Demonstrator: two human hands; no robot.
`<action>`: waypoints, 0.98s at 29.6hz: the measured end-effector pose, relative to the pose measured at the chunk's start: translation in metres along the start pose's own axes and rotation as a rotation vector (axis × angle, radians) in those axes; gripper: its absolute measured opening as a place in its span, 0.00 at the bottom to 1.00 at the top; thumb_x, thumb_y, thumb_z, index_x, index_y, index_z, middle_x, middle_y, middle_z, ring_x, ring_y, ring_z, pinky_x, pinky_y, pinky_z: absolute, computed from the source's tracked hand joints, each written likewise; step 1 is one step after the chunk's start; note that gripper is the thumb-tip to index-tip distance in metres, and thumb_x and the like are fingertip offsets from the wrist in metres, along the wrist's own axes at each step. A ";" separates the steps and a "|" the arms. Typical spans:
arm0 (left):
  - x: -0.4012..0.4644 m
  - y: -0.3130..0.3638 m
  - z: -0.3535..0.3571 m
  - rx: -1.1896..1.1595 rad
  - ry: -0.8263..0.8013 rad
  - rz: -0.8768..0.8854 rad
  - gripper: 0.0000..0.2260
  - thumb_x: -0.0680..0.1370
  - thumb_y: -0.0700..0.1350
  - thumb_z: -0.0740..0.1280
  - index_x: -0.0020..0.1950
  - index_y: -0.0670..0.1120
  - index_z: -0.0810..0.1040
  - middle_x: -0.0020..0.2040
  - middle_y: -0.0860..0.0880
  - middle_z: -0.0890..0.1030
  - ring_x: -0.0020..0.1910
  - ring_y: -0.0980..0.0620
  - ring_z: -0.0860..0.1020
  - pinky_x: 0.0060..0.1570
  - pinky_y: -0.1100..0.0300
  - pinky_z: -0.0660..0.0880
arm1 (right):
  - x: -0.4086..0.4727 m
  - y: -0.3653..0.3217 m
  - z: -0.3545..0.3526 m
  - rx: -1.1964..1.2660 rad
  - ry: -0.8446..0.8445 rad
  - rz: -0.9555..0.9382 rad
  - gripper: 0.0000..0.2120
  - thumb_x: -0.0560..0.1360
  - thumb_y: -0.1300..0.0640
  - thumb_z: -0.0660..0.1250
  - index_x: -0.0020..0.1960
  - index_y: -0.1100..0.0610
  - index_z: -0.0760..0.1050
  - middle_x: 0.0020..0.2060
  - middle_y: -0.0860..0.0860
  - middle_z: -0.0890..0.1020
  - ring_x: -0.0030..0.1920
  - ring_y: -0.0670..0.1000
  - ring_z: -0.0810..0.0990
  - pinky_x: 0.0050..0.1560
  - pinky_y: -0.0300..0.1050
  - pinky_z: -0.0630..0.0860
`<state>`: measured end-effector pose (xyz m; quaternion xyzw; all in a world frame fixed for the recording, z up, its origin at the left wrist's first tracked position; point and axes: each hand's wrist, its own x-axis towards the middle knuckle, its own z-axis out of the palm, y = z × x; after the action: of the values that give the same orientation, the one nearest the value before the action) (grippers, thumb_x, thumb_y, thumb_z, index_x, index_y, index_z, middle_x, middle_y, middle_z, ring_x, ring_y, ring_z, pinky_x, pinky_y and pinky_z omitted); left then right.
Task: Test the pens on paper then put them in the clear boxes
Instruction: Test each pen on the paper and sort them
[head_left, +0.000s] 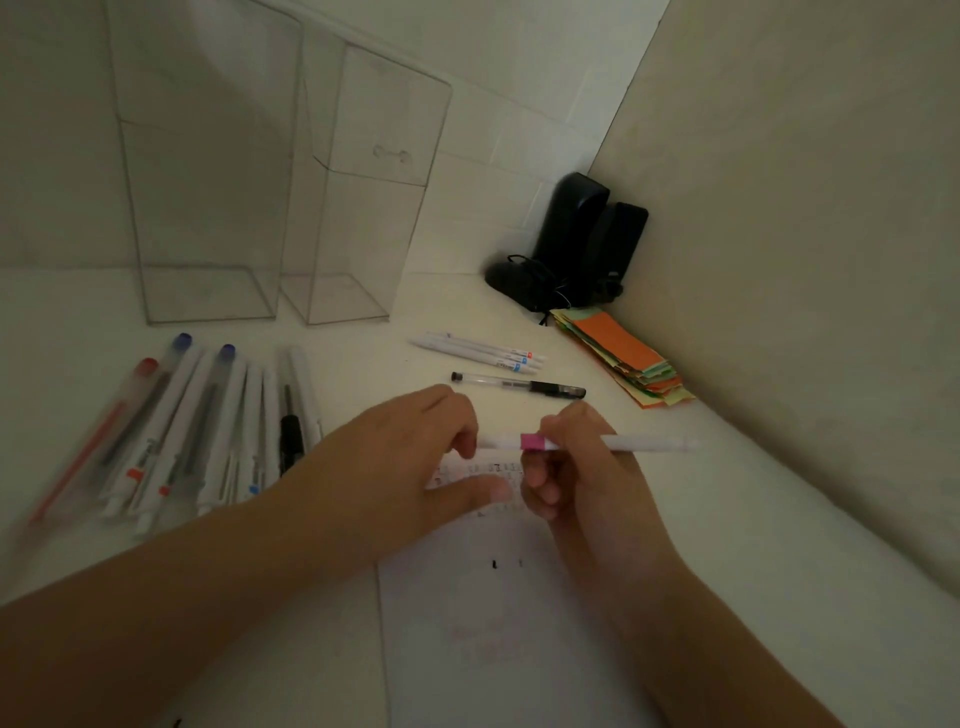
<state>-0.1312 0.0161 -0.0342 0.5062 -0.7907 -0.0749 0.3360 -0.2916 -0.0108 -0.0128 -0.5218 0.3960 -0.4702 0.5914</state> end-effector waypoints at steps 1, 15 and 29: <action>0.000 0.001 -0.002 -0.004 0.023 -0.021 0.19 0.67 0.71 0.52 0.43 0.57 0.63 0.41 0.61 0.69 0.41 0.61 0.71 0.36 0.69 0.66 | 0.000 -0.001 -0.001 0.001 -0.019 -0.025 0.16 0.76 0.65 0.58 0.30 0.57 0.67 0.21 0.51 0.70 0.22 0.46 0.64 0.22 0.37 0.62; 0.003 0.008 0.001 -0.106 -0.009 0.071 0.09 0.79 0.54 0.53 0.40 0.57 0.62 0.32 0.57 0.69 0.36 0.62 0.71 0.36 0.71 0.67 | -0.008 0.002 0.004 -0.176 -0.226 -0.144 0.08 0.71 0.56 0.66 0.35 0.58 0.73 0.25 0.51 0.76 0.26 0.45 0.70 0.26 0.35 0.67; 0.004 -0.011 -0.010 0.024 -0.144 -0.130 0.03 0.78 0.55 0.55 0.50 0.59 0.65 0.43 0.58 0.75 0.40 0.62 0.72 0.38 0.71 0.67 | 0.000 -0.006 -0.005 -0.164 -0.053 -0.038 0.10 0.76 0.63 0.59 0.36 0.59 0.71 0.23 0.53 0.76 0.22 0.48 0.68 0.23 0.38 0.66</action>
<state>-0.1177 0.0102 -0.0295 0.5538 -0.7791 -0.1234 0.2665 -0.2971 -0.0125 -0.0071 -0.5881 0.4075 -0.4333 0.5480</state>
